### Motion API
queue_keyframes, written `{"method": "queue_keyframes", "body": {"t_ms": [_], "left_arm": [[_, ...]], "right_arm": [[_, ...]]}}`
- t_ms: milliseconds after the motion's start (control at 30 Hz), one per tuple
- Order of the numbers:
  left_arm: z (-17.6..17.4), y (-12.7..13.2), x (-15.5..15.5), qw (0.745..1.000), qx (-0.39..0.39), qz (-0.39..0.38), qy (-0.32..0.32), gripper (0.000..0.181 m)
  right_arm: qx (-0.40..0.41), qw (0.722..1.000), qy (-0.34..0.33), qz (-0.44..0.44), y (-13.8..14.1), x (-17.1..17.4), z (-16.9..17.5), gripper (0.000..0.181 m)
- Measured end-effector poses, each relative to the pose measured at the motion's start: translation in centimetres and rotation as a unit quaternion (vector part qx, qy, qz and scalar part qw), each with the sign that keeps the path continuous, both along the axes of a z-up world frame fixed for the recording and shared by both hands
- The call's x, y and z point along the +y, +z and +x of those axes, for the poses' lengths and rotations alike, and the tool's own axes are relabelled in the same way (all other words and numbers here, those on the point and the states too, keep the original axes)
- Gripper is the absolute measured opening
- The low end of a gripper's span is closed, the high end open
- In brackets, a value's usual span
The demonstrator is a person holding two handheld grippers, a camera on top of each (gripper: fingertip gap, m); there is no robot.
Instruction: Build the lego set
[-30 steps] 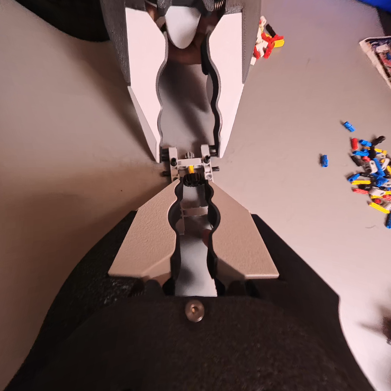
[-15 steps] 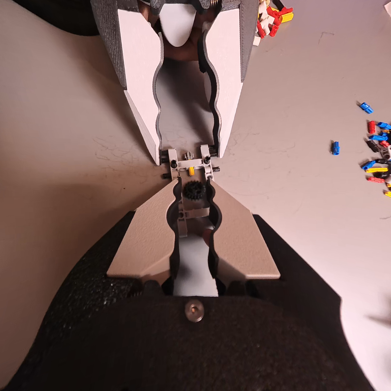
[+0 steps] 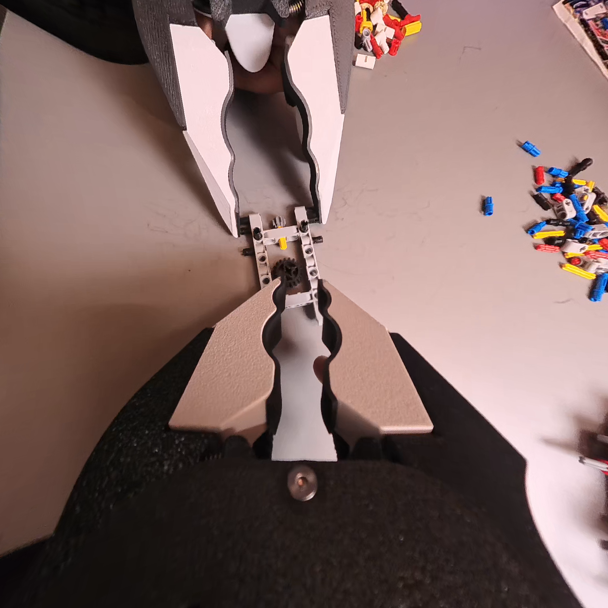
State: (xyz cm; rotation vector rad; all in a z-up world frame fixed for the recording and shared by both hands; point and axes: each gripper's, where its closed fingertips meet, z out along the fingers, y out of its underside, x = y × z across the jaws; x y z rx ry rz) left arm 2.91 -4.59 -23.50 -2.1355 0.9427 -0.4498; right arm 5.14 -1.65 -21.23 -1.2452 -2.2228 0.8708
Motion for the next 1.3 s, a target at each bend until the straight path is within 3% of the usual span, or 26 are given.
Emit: {"method": "queue_keyframes", "body": {"t_ms": [267, 700, 1100, 1300], "left_arm": [[-0.5, 0.0, -0.4, 1.0, 0.002, -0.01, 0.0, 0.056], [-0.2, 0.3, -0.1, 1.0, 0.004, 0.002, 0.004, 0.056], [0.9, 1.0, 0.8, 1.0, 0.0, -0.006, 0.015, 0.056], [0.7, 0.4, 0.8, 0.999, 0.034, -0.023, 0.017, 0.055]], "right_arm": [[-0.02, 1.0, 0.017, 0.004, -1.0, -1.0, 0.1, 0.017], [-0.025, 1.0, -0.001, 0.011, -0.9, -0.5, 0.1, 0.001], [-0.033, 0.999, -0.01, 0.01, -0.4, 0.6, 1.5, 0.003], [-0.029, 0.999, -0.02, 0.001, -0.2, 1.2, 2.0, 0.003]]}}
